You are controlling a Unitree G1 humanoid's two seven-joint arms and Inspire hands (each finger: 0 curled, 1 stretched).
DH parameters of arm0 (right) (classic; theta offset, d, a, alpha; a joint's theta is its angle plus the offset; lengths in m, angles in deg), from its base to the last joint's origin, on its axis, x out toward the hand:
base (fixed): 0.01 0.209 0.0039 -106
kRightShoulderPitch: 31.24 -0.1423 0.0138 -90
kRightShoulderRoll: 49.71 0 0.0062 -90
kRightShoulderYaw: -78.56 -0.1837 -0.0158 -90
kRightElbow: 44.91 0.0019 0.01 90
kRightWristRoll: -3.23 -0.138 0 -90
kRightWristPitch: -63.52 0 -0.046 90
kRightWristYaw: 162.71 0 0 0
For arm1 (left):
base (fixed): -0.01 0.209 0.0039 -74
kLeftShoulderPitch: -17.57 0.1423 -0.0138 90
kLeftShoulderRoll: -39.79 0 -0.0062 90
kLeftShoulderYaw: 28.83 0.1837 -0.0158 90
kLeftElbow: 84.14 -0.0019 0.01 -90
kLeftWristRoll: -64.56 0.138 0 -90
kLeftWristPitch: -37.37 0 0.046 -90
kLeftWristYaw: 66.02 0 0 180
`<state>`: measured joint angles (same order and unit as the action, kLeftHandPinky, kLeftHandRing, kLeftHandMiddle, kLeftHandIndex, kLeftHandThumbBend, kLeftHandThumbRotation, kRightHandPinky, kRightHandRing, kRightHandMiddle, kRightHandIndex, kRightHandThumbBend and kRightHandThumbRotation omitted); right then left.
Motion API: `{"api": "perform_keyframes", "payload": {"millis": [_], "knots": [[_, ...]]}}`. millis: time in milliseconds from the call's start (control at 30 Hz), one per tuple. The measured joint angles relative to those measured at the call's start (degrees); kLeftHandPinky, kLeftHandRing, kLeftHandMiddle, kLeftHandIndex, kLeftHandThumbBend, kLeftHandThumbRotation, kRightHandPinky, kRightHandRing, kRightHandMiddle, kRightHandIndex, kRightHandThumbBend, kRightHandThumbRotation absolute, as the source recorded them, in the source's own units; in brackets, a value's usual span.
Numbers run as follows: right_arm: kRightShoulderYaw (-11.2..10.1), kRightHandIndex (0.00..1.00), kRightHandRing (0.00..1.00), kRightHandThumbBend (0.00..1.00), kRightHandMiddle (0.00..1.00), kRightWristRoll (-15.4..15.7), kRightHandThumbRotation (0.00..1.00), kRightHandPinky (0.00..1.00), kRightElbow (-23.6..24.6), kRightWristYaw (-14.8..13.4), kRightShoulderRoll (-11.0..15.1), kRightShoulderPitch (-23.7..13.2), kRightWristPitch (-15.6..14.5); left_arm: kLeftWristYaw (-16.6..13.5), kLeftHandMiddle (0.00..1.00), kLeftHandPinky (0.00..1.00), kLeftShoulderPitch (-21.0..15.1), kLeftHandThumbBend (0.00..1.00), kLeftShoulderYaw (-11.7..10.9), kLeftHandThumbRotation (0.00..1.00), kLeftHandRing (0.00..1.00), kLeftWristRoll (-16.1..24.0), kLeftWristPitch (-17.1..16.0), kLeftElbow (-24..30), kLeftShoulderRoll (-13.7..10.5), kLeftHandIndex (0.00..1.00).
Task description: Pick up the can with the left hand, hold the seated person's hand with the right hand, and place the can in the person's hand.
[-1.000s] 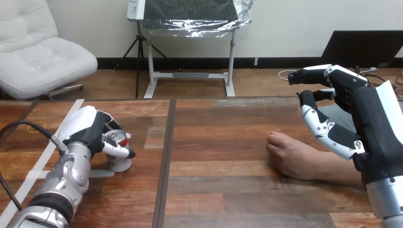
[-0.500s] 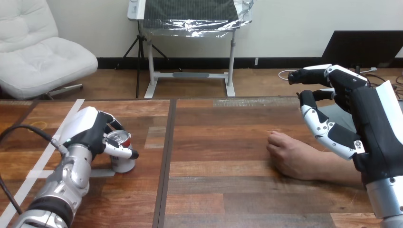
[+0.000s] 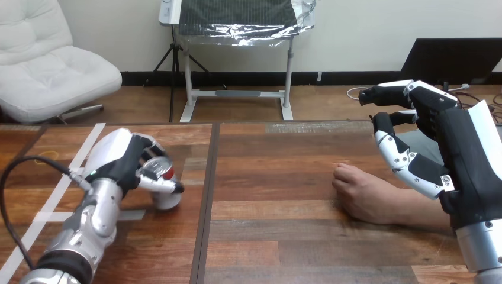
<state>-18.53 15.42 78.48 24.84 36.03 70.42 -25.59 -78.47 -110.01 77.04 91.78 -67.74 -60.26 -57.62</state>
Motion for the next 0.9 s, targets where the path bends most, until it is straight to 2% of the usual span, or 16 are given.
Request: {"api": "perform_keyframes", "payload": {"millis": [400, 900], "knots": [[0.06, 0.63, 0.73, 0.2, 0.71, 0.18, 0.0, 0.62, -0.01, 0.0, -0.04, 0.02, 0.0, 0.19, 0.46, 0.32, 2.9, 0.66, -0.02, 0.0, 0.39, 0.42, -1.37, 9.01, -0.03, 0.53], [0.18, 0.63, 0.71, 0.19, 0.7, 0.68, 0.0, 0.59, -0.06, 0.0, -0.07, 0.07, 0.01, 2.86, 0.46, 0.32, 8.0, 0.64, -0.1, 0.0, 0.38, 0.4, -1.72, 20.99, -0.04, 0.52]]}}
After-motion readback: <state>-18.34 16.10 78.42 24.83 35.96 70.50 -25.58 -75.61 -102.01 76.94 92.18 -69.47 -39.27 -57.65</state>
